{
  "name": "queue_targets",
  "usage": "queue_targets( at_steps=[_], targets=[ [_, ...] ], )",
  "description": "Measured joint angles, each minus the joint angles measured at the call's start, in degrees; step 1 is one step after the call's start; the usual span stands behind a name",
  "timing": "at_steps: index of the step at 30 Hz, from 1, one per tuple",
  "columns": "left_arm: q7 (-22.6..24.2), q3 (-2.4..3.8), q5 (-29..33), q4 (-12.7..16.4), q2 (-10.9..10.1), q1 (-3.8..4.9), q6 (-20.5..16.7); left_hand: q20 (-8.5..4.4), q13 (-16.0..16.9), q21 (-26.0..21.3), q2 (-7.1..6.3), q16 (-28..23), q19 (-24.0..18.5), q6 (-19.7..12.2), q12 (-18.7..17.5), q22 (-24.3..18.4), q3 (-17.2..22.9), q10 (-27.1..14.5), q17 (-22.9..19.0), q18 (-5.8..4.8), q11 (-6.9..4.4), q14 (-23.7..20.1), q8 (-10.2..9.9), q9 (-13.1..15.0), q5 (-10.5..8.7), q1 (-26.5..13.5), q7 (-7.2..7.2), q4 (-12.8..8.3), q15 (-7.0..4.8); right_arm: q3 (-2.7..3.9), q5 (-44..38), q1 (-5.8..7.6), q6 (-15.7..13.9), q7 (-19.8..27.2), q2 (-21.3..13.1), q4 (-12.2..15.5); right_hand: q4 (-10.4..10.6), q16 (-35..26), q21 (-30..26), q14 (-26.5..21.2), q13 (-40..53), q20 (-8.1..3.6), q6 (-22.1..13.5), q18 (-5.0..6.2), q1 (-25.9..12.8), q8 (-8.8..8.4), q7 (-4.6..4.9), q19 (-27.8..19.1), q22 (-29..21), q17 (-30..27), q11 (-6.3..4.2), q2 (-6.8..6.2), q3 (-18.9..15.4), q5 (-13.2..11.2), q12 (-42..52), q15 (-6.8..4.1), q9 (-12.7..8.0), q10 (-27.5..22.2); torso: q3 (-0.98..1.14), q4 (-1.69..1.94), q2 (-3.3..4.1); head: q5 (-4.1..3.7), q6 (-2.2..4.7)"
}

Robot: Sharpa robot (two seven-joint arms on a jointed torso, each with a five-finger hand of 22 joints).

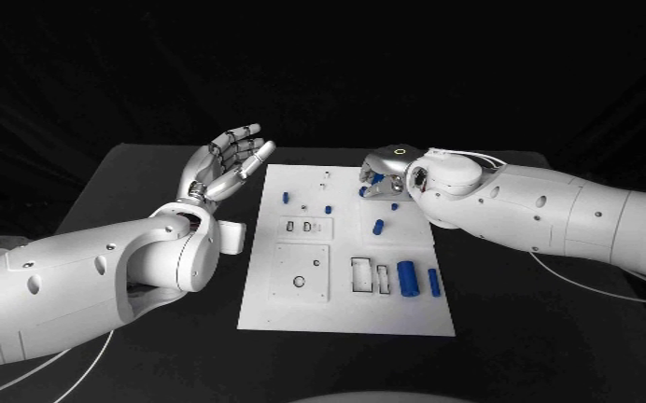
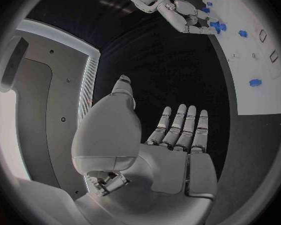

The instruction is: Assemble the parts on the task board

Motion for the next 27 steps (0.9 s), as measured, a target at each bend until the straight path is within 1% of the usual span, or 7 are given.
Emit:
queue_targets(
  at_steps=[2,5,7,9,11,20,27],
  targets=[
    [-0.01,0.01,0.00,0.01,0.01,0.01,0.00,0.00,0.00,0.00,0.00,0.00,0.00,0.00,0.00,0.00,0.00,0.00,0.00,0.01,0.00,0.00,0.00,0.00,0.00,0.00,0.00,0.00,0.00,0.00,-0.02,-0.13,0.05,-0.10,0.37,-0.41,0.03,0.00,0.00,0.00,0.00,0.00,0.00,0.00,0.21,0.00,0.00,0.00,0.00,0.00,-0.31,0.21,0.10,0.00,-0.23,0.00,-0.08,0.32,0.00,0.03,-0.03,0.05,-0.12],
    [-0.02,0.01,0.00,0.03,0.01,0.01,0.00,0.00,0.00,0.00,0.00,0.00,0.00,0.00,0.00,0.00,0.00,0.00,0.00,0.00,0.00,0.00,0.00,0.00,0.00,0.00,0.00,0.00,0.00,0.00,-0.05,-0.33,0.14,-0.19,0.78,-0.84,0.02,0.00,0.00,0.00,0.00,0.00,-0.38,0.00,0.21,0.00,-0.02,0.00,0.00,0.00,-0.10,0.21,0.10,0.00,-0.23,0.00,-0.20,0.52,-0.01,0.07,-0.10,0.19,-0.24],
    [-0.03,0.01,0.00,0.08,0.01,0.01,0.00,0.00,0.00,0.00,0.02,0.00,0.00,0.00,0.02,-0.01,0.00,0.00,0.00,0.00,0.00,0.00,0.00,0.00,0.00,-0.02,0.00,0.00,0.00,0.00,-0.06,-0.46,0.23,-0.22,0.99,-1.07,0.18,0.00,0.00,0.00,0.00,0.00,-0.38,0.00,0.21,0.00,-0.02,0.00,0.02,-0.01,-0.33,0.21,0.25,0.00,-0.49,0.00,-0.27,0.75,-0.02,0.07,-0.14,0.29,-0.30],
    [-0.05,0.01,0.00,0.10,0.01,0.01,-0.01,0.12,0.00,0.00,0.46,0.00,-0.12,0.00,0.23,-0.05,0.27,0.00,0.00,0.00,0.00,0.00,0.00,-0.05,0.00,-0.05,0.00,-0.07,0.00,0.00,-0.07,-0.58,0.29,-0.23,1.15,-1.34,0.18,0.00,0.00,0.00,0.00,0.00,-0.39,0.00,0.21,0.00,-0.02,0.00,0.04,-0.01,-0.21,0.21,0.25,0.00,-0.52,0.00,-0.34,1.11,-0.04,0.06,-0.17,0.44,-0.35],
    [-0.08,0.01,0.00,0.09,0.01,0.01,-0.01,0.20,0.00,0.00,0.61,0.00,-0.20,0.00,0.23,-0.05,0.42,0.00,0.00,0.00,0.00,0.00,0.00,-0.11,0.00,-0.02,0.00,-0.10,0.00,0.00,-0.08,-0.73,0.42,-0.25,1.36,-1.66,0.41,0.00,0.00,0.00,0.00,0.00,-0.39,0.00,0.21,0.00,-0.02,0.00,0.04,-0.01,-0.59,0.21,0.48,0.00,-0.52,0.00,-0.41,1.68,-0.05,0.05,-0.21,0.52,-0.40],
    [-0.18,0.01,0.00,0.04,-0.07,0.01,-0.02,0.20,0.01,0.00,0.60,0.00,-0.20,0.00,0.23,-0.05,0.42,0.00,0.01,0.01,0.00,0.00,0.00,-0.10,0.01,-0.01,0.00,-0.10,0.00,0.02,-0.11,-1.21,1.28,-0.43,1.81,-2.72,0.58,0.00,0.00,0.00,0.00,-0.21,-0.38,0.00,0.44,0.00,-0.02,-0.21,0.04,-0.01,-0.71,0.44,0.65,0.01,-0.89,0.00,-0.48,2.56,-0.16,0.00,-0.34,0.65,-0.49],
    [-0.20,0.01,0.00,0.02,-0.08,0.01,-0.03,0.20,-0.04,0.00,0.60,0.00,-0.20,0.00,0.23,-0.05,0.42,0.00,0.00,0.00,0.00,0.00,0.00,-0.10,0.01,-0.01,0.00,-0.10,0.00,0.02,-0.13,-1.52,2.03,-0.57,2.31,-3.26,0.84,0.00,0.00,0.00,0.00,-0.42,-0.18,0.00,0.44,0.00,-0.22,0.00,0.03,-0.01,-0.72,0.44,0.90,0.01,-1.13,-0.42,-0.54,2.97,-0.19,0.01,-0.41,0.66,-0.60]
  ],
)
